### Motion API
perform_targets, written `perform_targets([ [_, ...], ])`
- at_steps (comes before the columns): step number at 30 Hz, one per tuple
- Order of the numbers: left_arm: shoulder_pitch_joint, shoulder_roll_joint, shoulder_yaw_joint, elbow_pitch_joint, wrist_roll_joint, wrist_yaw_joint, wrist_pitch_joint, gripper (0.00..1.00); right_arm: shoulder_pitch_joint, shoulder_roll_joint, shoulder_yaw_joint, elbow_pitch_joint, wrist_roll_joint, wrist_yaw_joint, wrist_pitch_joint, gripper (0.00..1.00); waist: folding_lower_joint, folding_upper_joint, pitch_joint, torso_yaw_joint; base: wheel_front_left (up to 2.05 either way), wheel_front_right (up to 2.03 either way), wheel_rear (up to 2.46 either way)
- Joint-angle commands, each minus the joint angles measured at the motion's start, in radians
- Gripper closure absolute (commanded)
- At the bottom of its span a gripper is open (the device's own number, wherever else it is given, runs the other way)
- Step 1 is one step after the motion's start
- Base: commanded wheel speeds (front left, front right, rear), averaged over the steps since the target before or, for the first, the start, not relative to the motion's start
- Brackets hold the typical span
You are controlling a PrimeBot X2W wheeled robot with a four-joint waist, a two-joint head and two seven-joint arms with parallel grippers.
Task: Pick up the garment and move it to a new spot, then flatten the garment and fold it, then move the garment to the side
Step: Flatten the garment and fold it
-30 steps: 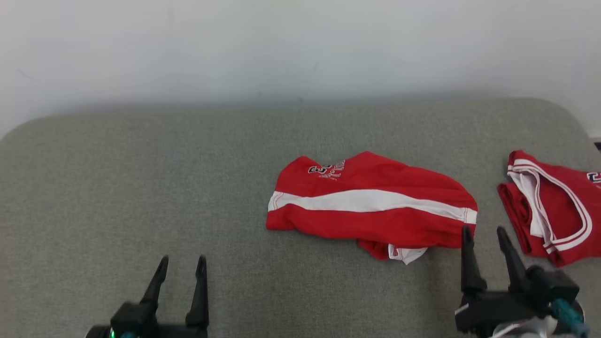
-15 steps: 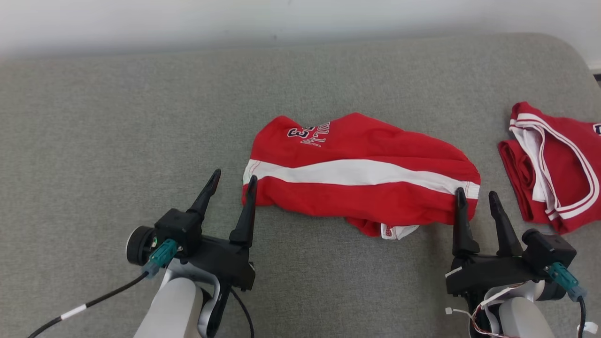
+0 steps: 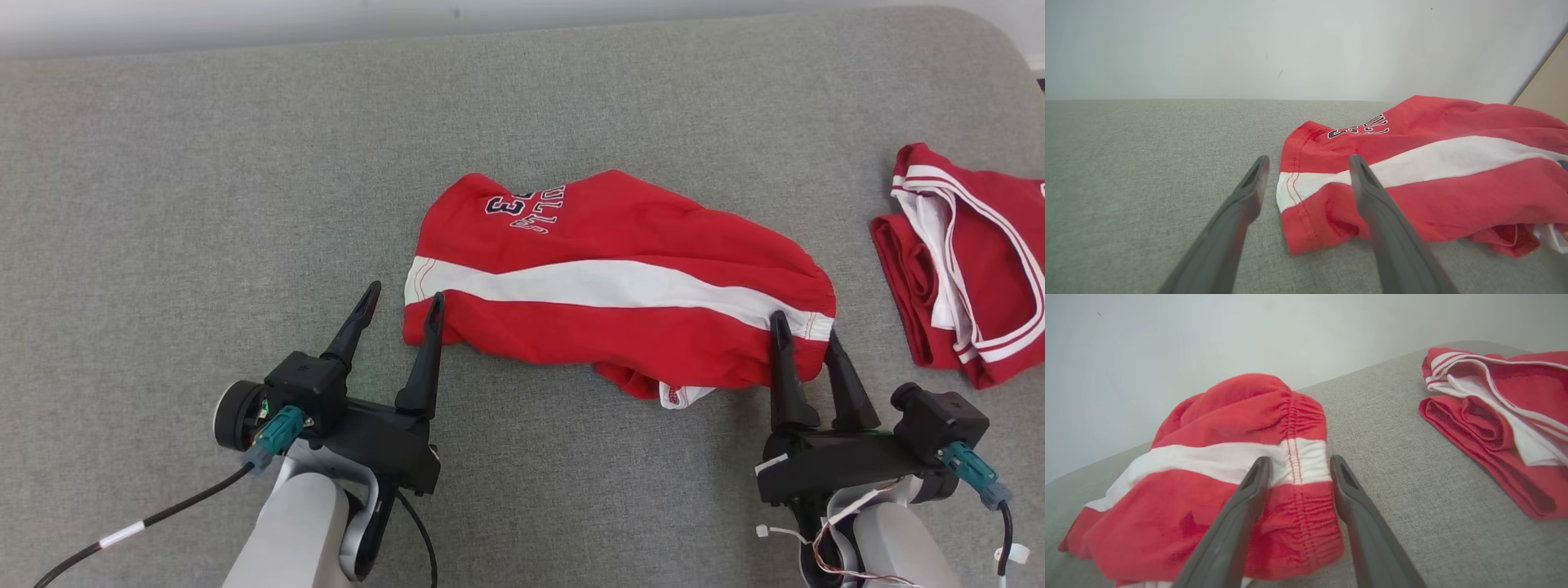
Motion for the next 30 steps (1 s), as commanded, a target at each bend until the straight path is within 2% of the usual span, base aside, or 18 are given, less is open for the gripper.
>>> perform_targets([
  [1, -0.006, 0.003, 0.005, -0.005, 0.008, 0.001, -0.003, 0.00, 0.006, -0.007, 0.012, -0.010, 0.015, -0.003, 0.000, 0.25, -0.0001, -0.0002, -0.002, 0.000, 0.00, 0.00, 0.00],
  [2, -0.003, 0.003, 0.007, -0.006, 0.009, 0.001, -0.003, 0.00, 0.011, -0.013, 0.016, -0.015, 0.023, -0.003, 0.000, 0.21, -0.0001, -0.0002, -0.004, -0.001, 0.00, 0.00, 0.00],
  [10, 0.026, 0.001, 0.021, -0.014, 0.018, 0.001, -0.003, 0.00, 0.035, -0.033, 0.040, -0.046, 0.076, -0.003, 0.000, 0.13, -0.0001, -0.0002, -0.023, -0.013, 0.00, 0.00, 0.00],
  [16, 0.032, 0.000, 0.025, -0.014, 0.019, 0.001, -0.003, 0.00, 0.039, -0.040, 0.056, -0.041, 0.101, -0.003, 0.000, 0.15, -0.0001, -0.0002, -0.030, -0.017, 0.00, 0.00, 0.00],
  [19, 0.035, 0.000, 0.027, -0.013, 0.022, 0.001, -0.003, 0.00, 0.025, -0.035, 0.057, -0.033, 0.113, -0.003, 0.000, 0.31, -0.0001, -0.0002, -0.030, -0.017, 0.00, 0.00, 0.00],
  [20, 0.035, 0.000, 0.027, -0.013, 0.022, 0.001, -0.003, 0.00, 0.025, -0.035, 0.057, -0.033, 0.113, -0.003, 0.000, 0.31, -0.0001, -0.0002, -0.030, -0.017, 0.00, 0.00, 0.00],
  [21, 0.038, 0.000, 0.027, -0.013, 0.023, 0.001, -0.003, 0.00, 0.021, -0.037, 0.055, -0.022, 0.116, -0.003, 0.000, 0.42, -0.0001, -0.0002, -0.031, -0.015, 0.00, 0.00, 0.00],
  [22, 0.038, 0.000, 0.027, -0.013, 0.023, 0.001, -0.003, 0.00, 0.021, -0.037, 0.055, -0.022, 0.116, -0.003, 0.000, 0.42, -0.0001, -0.0002, -0.031, -0.015, 0.00, 0.00, 0.00],
  [24, 0.039, -0.001, 0.026, -0.014, 0.024, 0.001, -0.003, 0.00, 0.014, -0.039, 0.055, -0.014, 0.123, -0.003, 0.000, 0.53, -0.0001, -0.0002, -0.029, -0.012, 0.00, 0.00, 0.00],
  [26, 0.042, -0.001, 0.026, -0.014, 0.025, 0.001, -0.003, 0.00, 0.006, -0.043, 0.053, -0.015, 0.125, -0.003, 0.000, 0.58, -0.0001, -0.0002, -0.028, -0.010, 0.00, 0.00, 0.00],
  [27, 0.043, -0.001, 0.027, -0.014, 0.025, 0.001, -0.003, 0.00, 0.005, -0.043, 0.052, -0.014, 0.129, -0.003, 0.000, 0.64, -0.0001, -0.0002, -0.028, -0.009, 0.00, 0.00, 0.00],
  [28, 0.044, -0.001, 0.028, -0.014, 0.024, 0.001, -0.003, 0.00, 0.006, -0.045, 0.055, -0.013, 0.129, -0.003, 0.000, 0.73, -0.0001, -0.0002, -0.028, -0.009, 0.00, 0.00, 0.00],
  [29, 0.045, 0.000, 0.029, -0.013, 0.021, 0.001, -0.003, 0.00, 0.007, -0.046, 0.056, -0.014, 0.129, -0.003, 0.000, 0.93, -0.0001, -0.0002, -0.028, -0.008, 0.00, 0.00, 0.00],
  [30, 0.045, 0.000, 0.029, -0.011, 0.020, 0.001, -0.003, 0.00, 0.008, -0.047, 0.057, -0.014, 0.131, -0.003, 0.000, 1.00, -0.0001, -0.0002, -0.028, -0.008, 0.00, 0.00, 0.00],
])
